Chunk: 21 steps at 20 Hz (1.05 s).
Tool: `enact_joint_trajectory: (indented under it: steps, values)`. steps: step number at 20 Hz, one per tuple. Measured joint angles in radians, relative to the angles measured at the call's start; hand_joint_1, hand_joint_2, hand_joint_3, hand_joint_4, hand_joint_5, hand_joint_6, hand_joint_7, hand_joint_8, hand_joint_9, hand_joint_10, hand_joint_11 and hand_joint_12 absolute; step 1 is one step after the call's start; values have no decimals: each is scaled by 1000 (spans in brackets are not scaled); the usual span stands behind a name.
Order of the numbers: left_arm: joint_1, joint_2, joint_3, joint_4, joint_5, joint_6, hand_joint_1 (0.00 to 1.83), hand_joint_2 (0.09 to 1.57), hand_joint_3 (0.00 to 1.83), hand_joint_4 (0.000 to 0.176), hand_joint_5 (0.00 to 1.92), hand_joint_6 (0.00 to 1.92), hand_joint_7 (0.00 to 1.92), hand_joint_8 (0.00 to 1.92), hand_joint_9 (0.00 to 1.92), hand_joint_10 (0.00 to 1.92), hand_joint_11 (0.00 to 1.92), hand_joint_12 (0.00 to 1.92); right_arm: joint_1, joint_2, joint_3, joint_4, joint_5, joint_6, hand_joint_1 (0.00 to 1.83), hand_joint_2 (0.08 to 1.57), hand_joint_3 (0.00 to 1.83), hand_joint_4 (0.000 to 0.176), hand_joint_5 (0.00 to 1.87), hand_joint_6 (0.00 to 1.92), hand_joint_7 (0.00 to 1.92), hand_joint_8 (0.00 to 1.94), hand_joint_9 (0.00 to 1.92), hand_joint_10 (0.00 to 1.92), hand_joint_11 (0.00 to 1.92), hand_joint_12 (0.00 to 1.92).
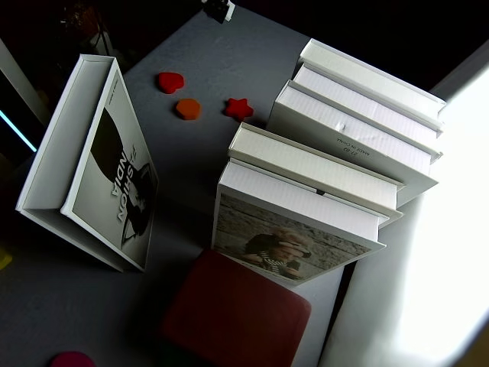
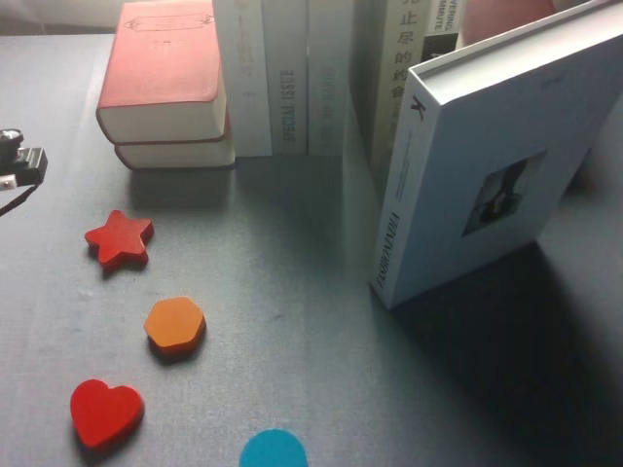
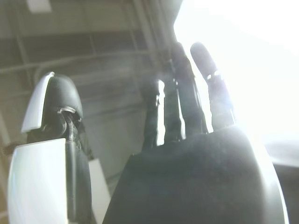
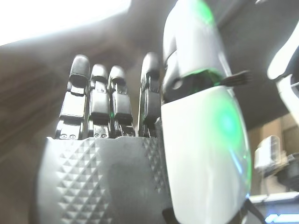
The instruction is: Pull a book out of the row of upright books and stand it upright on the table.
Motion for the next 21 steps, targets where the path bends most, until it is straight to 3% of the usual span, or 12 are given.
enact_joint_trajectory:
  steps: [1, 2, 3, 4, 5, 6, 7, 9, 11, 16, 19, 21]
  values:
    - [0, 3, -3, 16, -4, -2, 702, 1227, 0, 75, 131, 686, 150, 135, 55, 428, 3, 934, -45, 2, -9, 35, 16, -12, 520, 1039, 0, 57, 518, 38, 392, 26, 369, 26, 0, 1097]
    - [0, 3, -6, 22, -8, -3, 699, 1233, 2, 69, 110, 588, 168, 46, 130, 240, 0, 829, -116, -2, -21, 68, 49, -40, 588, 1146, 10, 1, 577, 488, 565, 46, 516, 52, 0, 1222]
    - [-9, 3, -6, 24, -3, -2, 615, 1232, 1, 79, 123, 414, 189, 15, 203, 148, 0, 880, -169, -27, -16, 77, 106, -48, 538, 1178, 8, 0, 589, 1030, 760, 174, 661, 125, 62, 1455]
    - [-23, 3, -6, 25, -1, -2, 508, 1315, 14, 26, 209, 545, 356, 33, 351, 147, 0, 1058, -222, -72, 1, 97, 183, -47, 370, 1315, 17, 0, 620, 973, 867, 222, 736, 178, 97, 1472]
    - [-42, 2, -6, 36, 2, -2, 278, 1434, 24, 3, 202, 664, 403, 25, 365, 126, 0, 1065, -261, -107, 24, 108, 245, -22, 727, 1353, 6, 41, 563, 1486, 873, 300, 764, 430, 252, 1549]
    - [-69, 1, -8, 58, -1, -1, 442, 1487, 34, 141, 298, 1670, 414, 759, 329, 813, 22, 1405, -304, -132, 41, 141, 314, 1, 1021, 1332, 0, 0, 525, 1565, 748, 1235, 717, 652, 339, 1527]
    - [-81, 1, -13, 64, -7, -3, 929, 1394, 2, 27, 502, 1743, 547, 1382, 443, 1134, 174, 1548, -324, -149, 55, 174, 369, 1, 1091, 1316, 1, 0, 547, 1545, 733, 1463, 679, 1031, 406, 1545]
    - [-105, 0, -15, 69, -15, -3, 1030, 1372, 0, 3, 546, 1753, 577, 1505, 459, 1223, 209, 1581, -346, -204, 92, 273, 506, 16, 1093, 1332, 2, 0, 517, 1602, 713, 1537, 675, 1201, 489, 1559]
    - [-104, 0, -17, 73, -15, -2, 1050, 1367, 0, 0, 555, 1756, 583, 1529, 462, 1241, 216, 1587, -346, -236, 109, 279, 547, 23, 1098, 1356, 13, 0, 468, 1628, 689, 1706, 754, 1725, 754, 1849]
    - [-130, -12, -23, 70, -16, -2, 1055, 1366, 0, 0, 557, 1757, 584, 1536, 463, 1247, 218, 1589, -346, -253, 112, 276, 584, 67, 1073, 1276, 0, 0, 719, 1908, 951, 1939, 950, 1919, 976, 1920]
    - [-139, -28, -36, 77, -12, -2, 1055, 1366, 0, 0, 557, 1757, 584, 1536, 462, 1248, 218, 1589, -346, -278, 122, 279, 601, 114, 1515, 1148, 0, 0, 801, 1921, 945, 1941, 884, 1921, 799, 1921]
    - [-143, -30, -41, 82, -13, -2, 1055, 1366, 0, 0, 556, 1757, 584, 1536, 462, 1249, 218, 1589, -346, -285, 122, 280, 604, 119, 1350, 879, 832, 0, 748, 1921, 743, 1761, 833, 1921, 703, 1921]
